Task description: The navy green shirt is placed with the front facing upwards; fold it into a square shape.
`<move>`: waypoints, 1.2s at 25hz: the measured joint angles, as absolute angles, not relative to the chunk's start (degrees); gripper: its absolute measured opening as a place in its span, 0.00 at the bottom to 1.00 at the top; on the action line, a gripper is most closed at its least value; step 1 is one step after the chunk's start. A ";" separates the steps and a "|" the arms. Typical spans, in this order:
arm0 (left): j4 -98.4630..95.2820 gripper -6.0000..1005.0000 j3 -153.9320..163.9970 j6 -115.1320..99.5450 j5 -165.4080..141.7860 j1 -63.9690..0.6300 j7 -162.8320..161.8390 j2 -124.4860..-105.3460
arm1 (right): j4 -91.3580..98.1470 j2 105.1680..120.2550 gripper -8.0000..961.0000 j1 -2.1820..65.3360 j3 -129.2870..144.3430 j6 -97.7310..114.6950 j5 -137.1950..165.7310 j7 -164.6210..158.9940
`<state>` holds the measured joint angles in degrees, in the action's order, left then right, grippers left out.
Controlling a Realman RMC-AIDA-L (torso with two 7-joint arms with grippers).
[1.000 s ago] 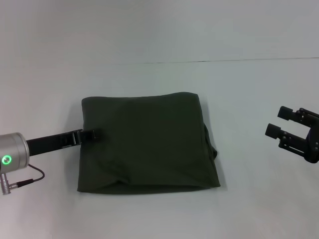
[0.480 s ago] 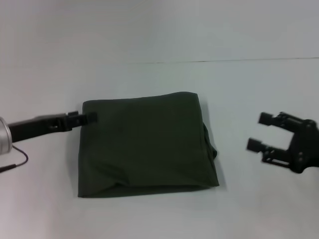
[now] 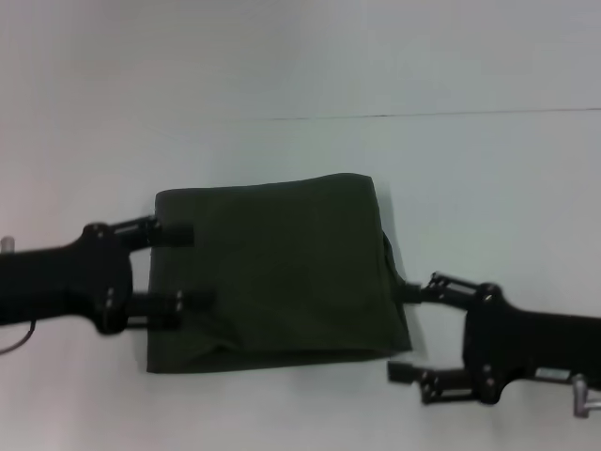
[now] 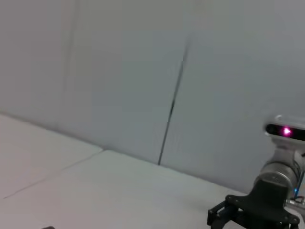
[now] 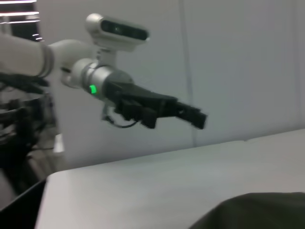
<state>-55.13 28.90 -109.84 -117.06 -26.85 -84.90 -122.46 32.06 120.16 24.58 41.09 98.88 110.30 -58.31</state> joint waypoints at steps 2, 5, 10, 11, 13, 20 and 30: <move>-54.48 0.89 28.00 -111.06 -117.24 -25.65 -81.56 -122.49 | 31.00 120.21 0.93 25.18 43.58 98.75 110.34 -57.47; -53.46 0.89 26.00 -113.59 -117.33 -23.06 -74.30 -123.05 | 29.62 120.30 0.95 26.14 46.41 97.89 110.30 -57.02; -52.96 0.89 24.88 -114.20 -120.11 -20.44 -70.08 -123.93 | 25.29 120.41 0.97 28.02 47.54 96.40 110.25 -54.49; -52.78 0.89 24.89 -114.27 -121.30 -20.43 -70.10 -123.94 | 24.49 120.42 0.97 28.39 47.62 96.09 110.25 -53.87; -52.49 0.89 25.04 -114.34 -123.66 -20.59 -70.19 -123.95 | 23.54 120.41 0.97 28.91 47.76 95.66 110.25 -53.13; -52.30 0.88 26.28 -114.61 -127.53 -21.77 -70.49 -123.91 | 22.21 120.42 0.96 30.23 47.95 94.67 110.21 -52.77; -52.29 0.88 26.10 -114.92 -127.90 -22.05 -70.49 -123.57 | 21.38 120.57 0.96 32.03 47.99 94.02 110.20 -52.68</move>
